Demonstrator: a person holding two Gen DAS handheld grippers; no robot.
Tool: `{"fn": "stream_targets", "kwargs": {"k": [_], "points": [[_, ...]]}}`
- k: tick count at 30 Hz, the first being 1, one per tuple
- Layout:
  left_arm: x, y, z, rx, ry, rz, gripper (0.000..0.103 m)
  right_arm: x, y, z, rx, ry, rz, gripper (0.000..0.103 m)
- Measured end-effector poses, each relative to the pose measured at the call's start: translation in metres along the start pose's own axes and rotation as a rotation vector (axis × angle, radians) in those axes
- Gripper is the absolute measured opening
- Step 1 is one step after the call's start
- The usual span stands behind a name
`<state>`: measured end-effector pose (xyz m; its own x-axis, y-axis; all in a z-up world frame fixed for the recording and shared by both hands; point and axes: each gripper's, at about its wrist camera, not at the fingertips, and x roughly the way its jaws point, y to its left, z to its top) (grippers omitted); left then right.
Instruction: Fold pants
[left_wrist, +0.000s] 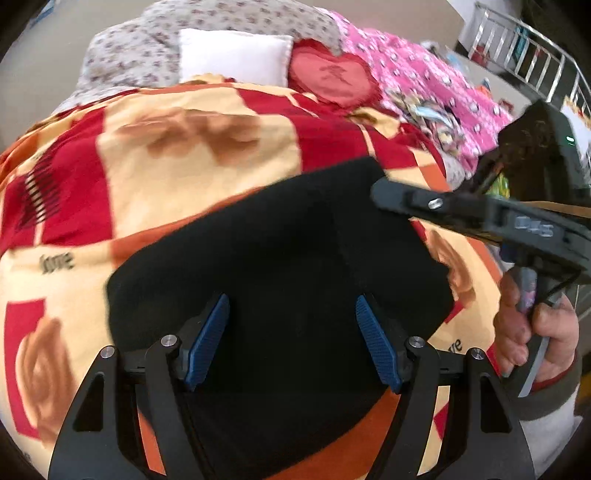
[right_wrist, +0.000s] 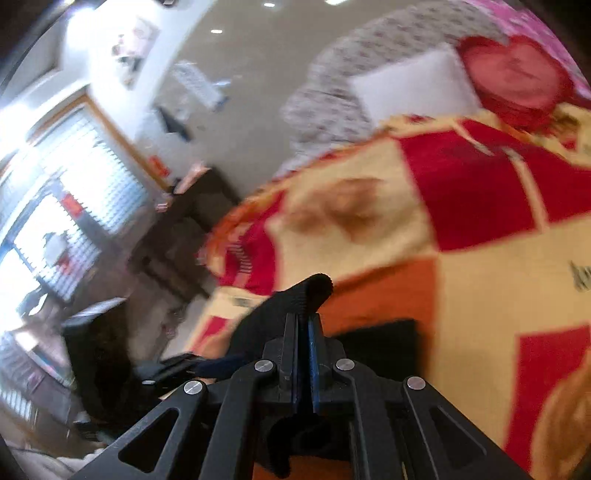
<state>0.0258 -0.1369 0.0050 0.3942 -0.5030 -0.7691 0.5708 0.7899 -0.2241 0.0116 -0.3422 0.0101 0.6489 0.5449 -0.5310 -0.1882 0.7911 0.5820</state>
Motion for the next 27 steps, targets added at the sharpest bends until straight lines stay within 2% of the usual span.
{"fn": "stream_targets", "kwargs": {"k": [2, 5, 8, 9, 11, 14, 17, 20, 21, 24, 27], "points": [[0.015, -0.004, 0.001, 0.020, 0.030, 0.010, 0.071, 0.015, -0.019, -0.003, 0.023, 0.035, -0.084, 0.004], [0.027, -0.008, 0.001, 0.029, 0.037, 0.046, 0.071, 0.043, -0.036, -0.006, 0.024, 0.092, -0.159, 0.005], [0.016, -0.004, 0.001, 0.019, 0.046, 0.046, 0.071, 0.035, -0.033, -0.001, 0.034, 0.060, -0.153, 0.005], [0.008, -0.002, 0.001, 0.014, 0.031, 0.051, 0.071, 0.025, -0.027, 0.001, 0.017, 0.040, -0.175, 0.006], [-0.012, 0.003, -0.002, 0.023, -0.020, 0.113, 0.071, 0.006, -0.011, 0.004, -0.035, 0.002, -0.224, 0.006], [-0.029, 0.014, -0.006, 0.031, -0.061, 0.207, 0.071, -0.012, 0.018, 0.000, -0.108, -0.002, -0.184, 0.006], [-0.027, 0.033, -0.011, -0.017, -0.056, 0.280, 0.071, -0.004, 0.039, -0.014, -0.181, 0.056, -0.178, 0.006], [-0.012, 0.052, -0.016, -0.106, -0.009, 0.284, 0.071, 0.013, 0.038, -0.031, -0.188, 0.123, -0.194, 0.006], [-0.008, 0.055, -0.017, -0.118, 0.004, 0.277, 0.071, 0.018, 0.031, -0.037, -0.190, 0.142, -0.229, 0.006], [0.000, 0.051, -0.022, -0.097, 0.000, 0.308, 0.075, 0.026, 0.020, -0.049, -0.203, 0.154, -0.301, 0.006], [0.006, 0.045, -0.020, -0.079, -0.011, 0.335, 0.082, 0.030, 0.013, -0.046, -0.180, 0.139, -0.287, 0.006]]}}
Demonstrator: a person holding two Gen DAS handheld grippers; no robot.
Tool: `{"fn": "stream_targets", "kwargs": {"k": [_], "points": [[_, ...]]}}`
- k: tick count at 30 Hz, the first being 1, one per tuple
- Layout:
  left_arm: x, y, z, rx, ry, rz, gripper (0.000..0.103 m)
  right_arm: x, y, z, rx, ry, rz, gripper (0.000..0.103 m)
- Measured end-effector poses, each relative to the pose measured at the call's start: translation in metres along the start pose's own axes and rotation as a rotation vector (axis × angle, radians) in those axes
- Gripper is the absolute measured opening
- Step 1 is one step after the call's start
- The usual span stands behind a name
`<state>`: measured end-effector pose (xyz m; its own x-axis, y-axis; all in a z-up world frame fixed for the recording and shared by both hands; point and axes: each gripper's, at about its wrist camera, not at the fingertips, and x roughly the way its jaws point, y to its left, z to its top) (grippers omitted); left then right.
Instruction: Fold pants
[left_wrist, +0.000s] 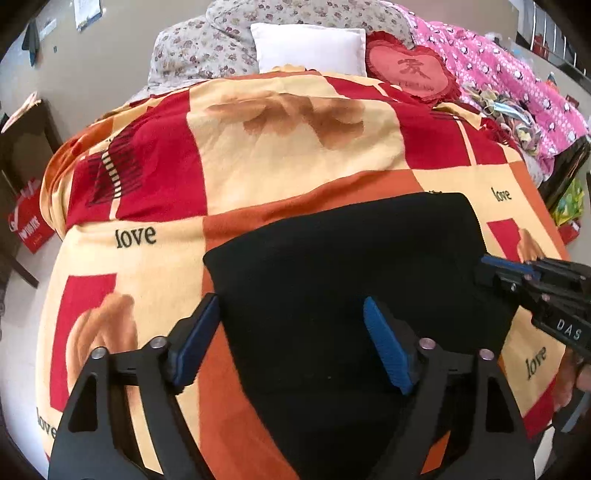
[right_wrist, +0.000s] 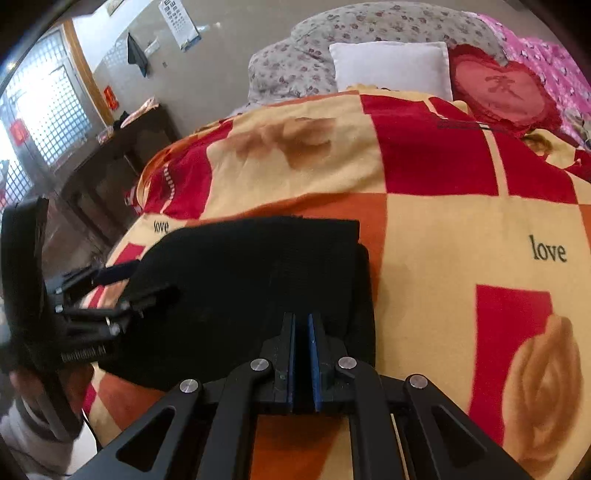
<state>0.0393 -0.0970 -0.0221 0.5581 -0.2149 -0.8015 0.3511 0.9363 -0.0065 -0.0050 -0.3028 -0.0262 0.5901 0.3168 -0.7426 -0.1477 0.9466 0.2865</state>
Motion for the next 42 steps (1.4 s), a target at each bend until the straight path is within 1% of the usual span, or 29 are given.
{"fn": "stream_targets", "kwargs": {"k": [4, 7, 9, 10, 11, 12, 13, 16, 18, 22, 23, 25, 26, 28, 30, 32, 34, 36, 38, 40, 42], "points": [[0.003, 0.000, 0.004, -0.026, 0.001, 0.004, 0.082, -0.008, -0.001, 0.007, 0.022, 0.007, 0.020, 0.006], [-0.004, 0.001, 0.003, -0.038, 0.003, 0.005, 0.082, -0.023, 0.001, 0.009, 0.030, -0.031, 0.023, 0.006], [-0.011, 0.001, 0.002, -0.031, -0.009, 0.016, 0.082, -0.030, 0.000, 0.011, 0.035, -0.047, 0.033, 0.010], [-0.014, 0.001, 0.002, -0.030, -0.016, 0.023, 0.082, -0.031, -0.002, 0.011, 0.038, -0.048, 0.023, 0.018], [-0.018, 0.002, 0.001, -0.031, -0.027, 0.026, 0.082, -0.030, -0.004, 0.010, 0.044, -0.046, 0.014, 0.034], [-0.021, 0.003, 0.000, -0.033, -0.032, 0.025, 0.082, -0.027, -0.009, 0.009, 0.061, -0.041, 0.011, 0.042], [-0.023, 0.004, -0.001, -0.036, -0.034, 0.023, 0.082, -0.025, -0.015, 0.008, 0.086, -0.034, 0.013, 0.047], [-0.026, 0.011, -0.004, -0.058, -0.026, 0.016, 0.082, -0.011, -0.031, 0.005, 0.159, -0.004, 0.075, 0.047], [-0.024, 0.017, -0.007, -0.080, -0.008, 0.002, 0.082, -0.004, -0.035, 0.004, 0.175, 0.007, 0.075, 0.048], [-0.020, 0.027, -0.017, -0.134, 0.018, -0.046, 0.083, 0.008, -0.043, 0.006, 0.212, 0.015, 0.122, 0.056], [-0.018, 0.031, -0.021, -0.158, 0.027, -0.070, 0.083, 0.013, -0.046, 0.006, 0.222, 0.018, 0.146, 0.058], [-0.013, 0.035, -0.025, -0.193, 0.041, -0.108, 0.083, 0.020, -0.049, 0.005, 0.248, 0.021, 0.163, 0.062], [-0.010, 0.036, -0.026, -0.203, 0.045, -0.120, 0.084, 0.020, -0.049, 0.005, 0.256, 0.009, 0.176, 0.062], [-0.006, 0.037, -0.025, -0.220, 0.056, -0.159, 0.084, 0.023, -0.045, 0.006, 0.248, 0.024, 0.214, 0.062], [0.000, 0.035, -0.022, -0.221, 0.073, -0.195, 0.084, 0.020, -0.036, 0.006, 0.221, 0.020, 0.190, 0.056], [0.003, 0.034, -0.017, -0.207, 0.075, -0.202, 0.084, 0.011, -0.029, 0.006, 0.207, 0.003, 0.208, 0.042], [0.004, 0.031, -0.011, -0.179, 0.069, -0.204, 0.084, 0.000, -0.022, 0.003, 0.190, -0.010, 0.212, 0.039], [0.007, 0.028, -0.005, -0.156, 0.075, -0.212, 0.084, -0.007, -0.016, -0.001, 0.170, -0.006, 0.196, 0.038], [0.012, 0.026, -0.004, -0.141, 0.083, -0.212, 0.085, -0.006, -0.017, -0.008, 0.182, -0.001, 0.195, 0.039], [0.016, 0.027, -0.005, -0.151, 0.087, -0.228, 0.086, 0.000, -0.028, -0.011, 0.235, -0.008, 0.225, 0.040], [0.020, 0.029, -0.007, -0.176, 0.102, -0.258, 0.086, 0.005, -0.034, -0.012, 0.255, -0.015, 0.243, 0.040]]}}
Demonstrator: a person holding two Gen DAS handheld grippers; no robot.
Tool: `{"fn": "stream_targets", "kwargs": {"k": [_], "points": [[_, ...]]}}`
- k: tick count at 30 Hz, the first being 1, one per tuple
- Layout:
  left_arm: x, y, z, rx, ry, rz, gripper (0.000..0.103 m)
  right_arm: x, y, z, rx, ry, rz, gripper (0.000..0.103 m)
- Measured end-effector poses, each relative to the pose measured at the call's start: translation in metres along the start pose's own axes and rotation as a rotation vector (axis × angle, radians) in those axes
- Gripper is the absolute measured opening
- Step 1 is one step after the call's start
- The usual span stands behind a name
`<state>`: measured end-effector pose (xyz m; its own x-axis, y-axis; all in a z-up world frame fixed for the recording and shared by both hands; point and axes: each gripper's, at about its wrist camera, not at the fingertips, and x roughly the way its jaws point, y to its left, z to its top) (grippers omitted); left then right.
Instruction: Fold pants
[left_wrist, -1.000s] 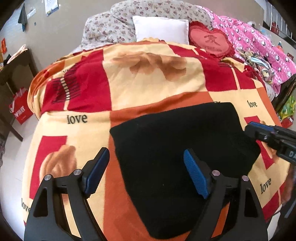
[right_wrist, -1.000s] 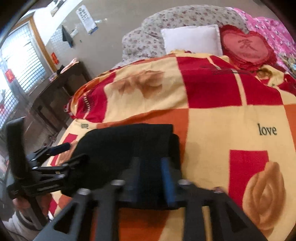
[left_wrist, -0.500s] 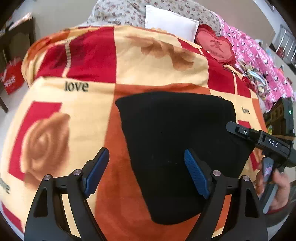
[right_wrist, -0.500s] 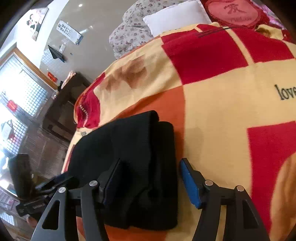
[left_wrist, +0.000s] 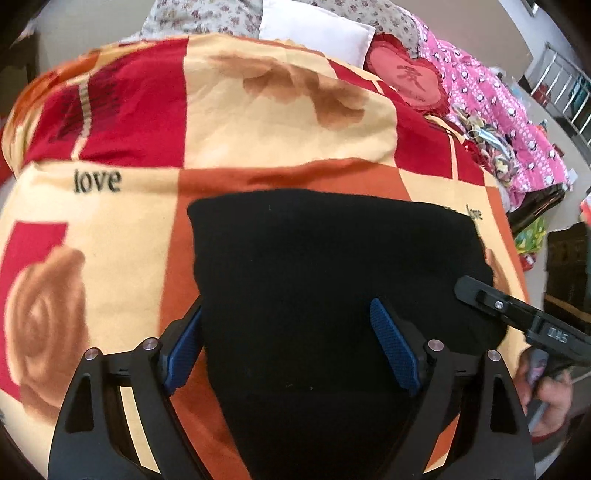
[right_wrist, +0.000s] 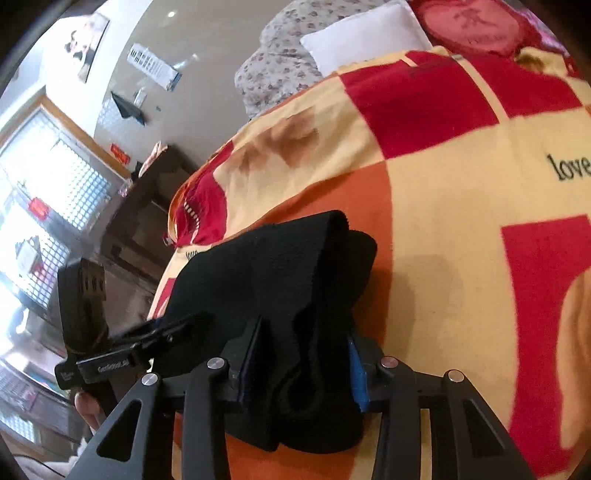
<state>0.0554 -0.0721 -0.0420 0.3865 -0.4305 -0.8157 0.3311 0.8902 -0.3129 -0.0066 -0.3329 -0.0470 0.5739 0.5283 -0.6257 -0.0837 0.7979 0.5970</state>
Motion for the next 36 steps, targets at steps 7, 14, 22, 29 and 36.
{"fn": "stream_targets", "kwargs": {"k": [7, 14, 22, 29, 36], "points": [[-0.019, 0.001, 0.015, -0.005, -0.009, -0.025, 0.053, -0.015, 0.013, 0.014, -0.039, -0.064, 0.034, 0.033], [-0.029, 0.005, 0.057, 0.029, -0.048, 0.013, 0.051, -0.010, 0.024, 0.042, -0.049, -0.103, 0.028, 0.032], [0.012, 0.019, 0.063, 0.012, -0.013, 0.088, 0.064, 0.028, -0.007, 0.048, -0.014, -0.042, -0.106, 0.043], [0.010, 0.007, 0.062, 0.085, -0.049, 0.173, 0.066, -0.005, 0.017, 0.055, -0.113, -0.104, -0.196, 0.043], [0.007, 0.004, 0.063, 0.069, -0.056, 0.186, 0.066, -0.007, 0.060, 0.042, -0.253, -0.085, -0.201, 0.043]]}}
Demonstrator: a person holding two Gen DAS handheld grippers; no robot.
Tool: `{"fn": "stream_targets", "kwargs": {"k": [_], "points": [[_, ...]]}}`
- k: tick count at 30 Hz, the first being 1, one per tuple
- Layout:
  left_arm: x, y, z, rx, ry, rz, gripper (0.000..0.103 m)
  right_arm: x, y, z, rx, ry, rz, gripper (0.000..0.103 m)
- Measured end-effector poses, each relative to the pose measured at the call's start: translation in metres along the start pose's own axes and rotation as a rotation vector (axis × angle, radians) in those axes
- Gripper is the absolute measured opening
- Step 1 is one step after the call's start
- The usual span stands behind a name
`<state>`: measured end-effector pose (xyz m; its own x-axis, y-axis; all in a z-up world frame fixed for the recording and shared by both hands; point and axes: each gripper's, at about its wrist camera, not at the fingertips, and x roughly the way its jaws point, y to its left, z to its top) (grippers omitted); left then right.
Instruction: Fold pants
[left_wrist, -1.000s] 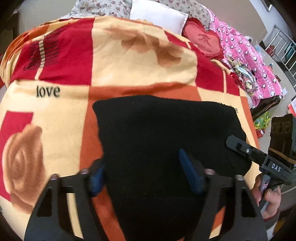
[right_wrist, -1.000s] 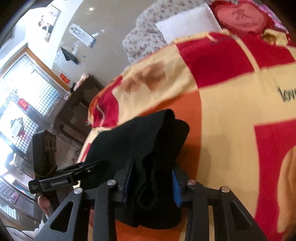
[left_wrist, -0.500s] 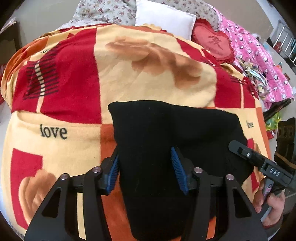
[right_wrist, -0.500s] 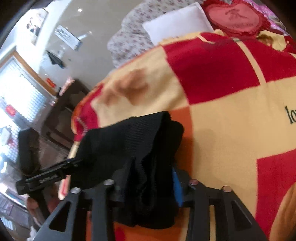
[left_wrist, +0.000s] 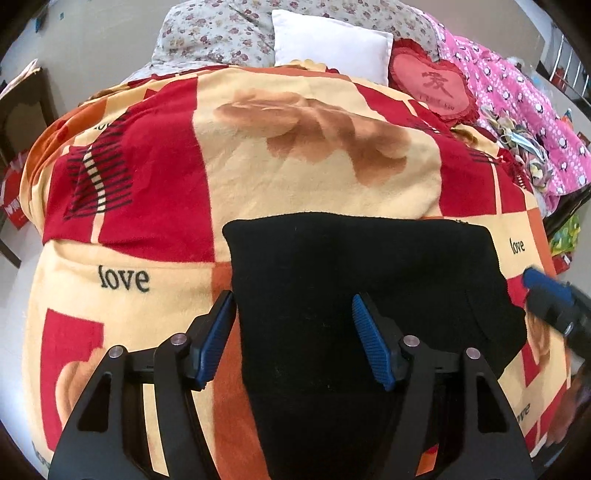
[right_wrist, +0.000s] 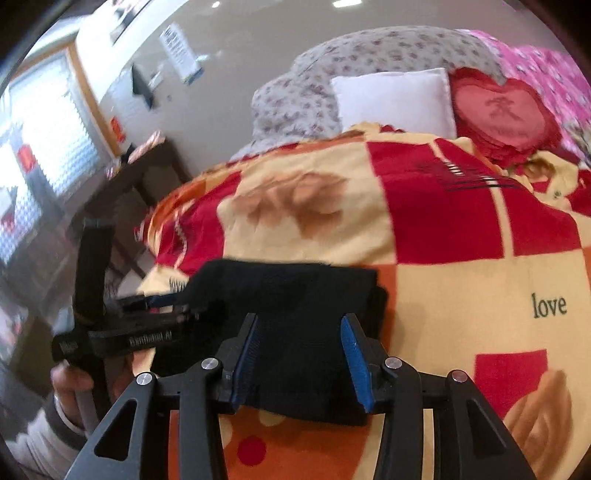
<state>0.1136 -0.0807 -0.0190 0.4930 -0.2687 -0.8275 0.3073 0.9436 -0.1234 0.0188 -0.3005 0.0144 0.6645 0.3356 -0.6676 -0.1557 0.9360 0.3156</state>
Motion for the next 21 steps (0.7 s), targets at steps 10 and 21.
{"fn": "stream_targets", "kwargs": {"k": [10, 21], "points": [[-0.027, -0.001, -0.011, -0.010, -0.048, 0.060, 0.066, 0.028, 0.009, -0.015, -0.060, 0.077, -0.094, 0.044], [-0.068, -0.006, -0.028, -0.032, -0.146, 0.123, 0.066, -0.021, 0.029, -0.006, -0.041, -0.054, -0.102, 0.046]]}}
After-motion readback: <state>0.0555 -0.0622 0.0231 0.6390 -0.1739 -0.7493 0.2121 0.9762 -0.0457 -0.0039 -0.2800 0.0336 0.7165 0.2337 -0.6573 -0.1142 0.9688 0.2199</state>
